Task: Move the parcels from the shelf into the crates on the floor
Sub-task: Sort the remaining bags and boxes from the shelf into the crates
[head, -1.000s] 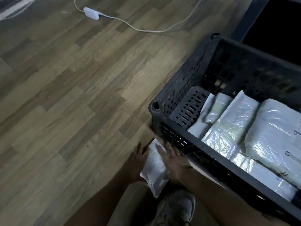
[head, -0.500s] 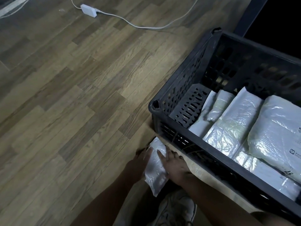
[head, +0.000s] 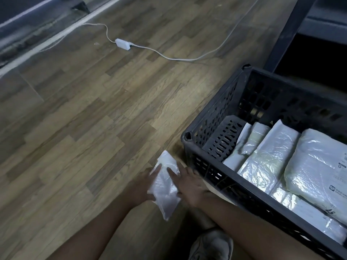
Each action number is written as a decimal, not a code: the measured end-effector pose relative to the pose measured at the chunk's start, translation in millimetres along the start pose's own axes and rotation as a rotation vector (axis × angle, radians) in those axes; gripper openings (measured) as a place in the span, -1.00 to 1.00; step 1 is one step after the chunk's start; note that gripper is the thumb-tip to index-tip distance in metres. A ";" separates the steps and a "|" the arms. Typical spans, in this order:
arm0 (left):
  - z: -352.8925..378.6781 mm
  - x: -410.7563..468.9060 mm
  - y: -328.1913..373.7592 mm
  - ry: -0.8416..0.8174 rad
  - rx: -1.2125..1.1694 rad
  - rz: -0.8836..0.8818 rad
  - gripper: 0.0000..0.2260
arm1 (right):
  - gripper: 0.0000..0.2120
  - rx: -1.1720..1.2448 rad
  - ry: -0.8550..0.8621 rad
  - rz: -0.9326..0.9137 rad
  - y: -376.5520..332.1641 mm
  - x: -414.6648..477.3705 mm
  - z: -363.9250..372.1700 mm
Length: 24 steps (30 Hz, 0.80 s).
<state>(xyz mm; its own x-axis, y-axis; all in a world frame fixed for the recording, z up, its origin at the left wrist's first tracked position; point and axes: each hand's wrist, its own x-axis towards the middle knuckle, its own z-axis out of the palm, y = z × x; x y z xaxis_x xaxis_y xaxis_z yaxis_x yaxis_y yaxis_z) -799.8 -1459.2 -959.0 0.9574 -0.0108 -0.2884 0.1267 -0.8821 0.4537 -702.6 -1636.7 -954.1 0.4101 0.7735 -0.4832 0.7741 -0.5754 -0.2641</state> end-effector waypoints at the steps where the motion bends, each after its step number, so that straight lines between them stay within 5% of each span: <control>1: -11.5 -2.1 -2.9 0.000 0.009 0.001 -0.09 | -0.21 0.005 0.024 -0.009 -5.2 0.0 -11.0; 12: -170.3 -31.7 45.7 0.164 0.008 -0.010 -0.03 | -0.32 0.100 0.408 -0.059 -56.5 -57.0 -164.9; 24: -211.9 70.9 232.8 0.126 -0.025 0.231 -0.04 | -0.44 0.068 0.699 0.289 70.0 -196.4 -239.5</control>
<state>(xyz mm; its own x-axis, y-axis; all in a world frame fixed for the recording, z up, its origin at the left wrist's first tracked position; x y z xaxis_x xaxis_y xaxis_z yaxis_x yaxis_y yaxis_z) -647.4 -1565.5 -695.2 0.9862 -0.1506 -0.0684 -0.0941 -0.8510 0.5167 -613.4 -1765.2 -677.8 0.8200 0.5645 0.0947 0.5670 -0.7784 -0.2694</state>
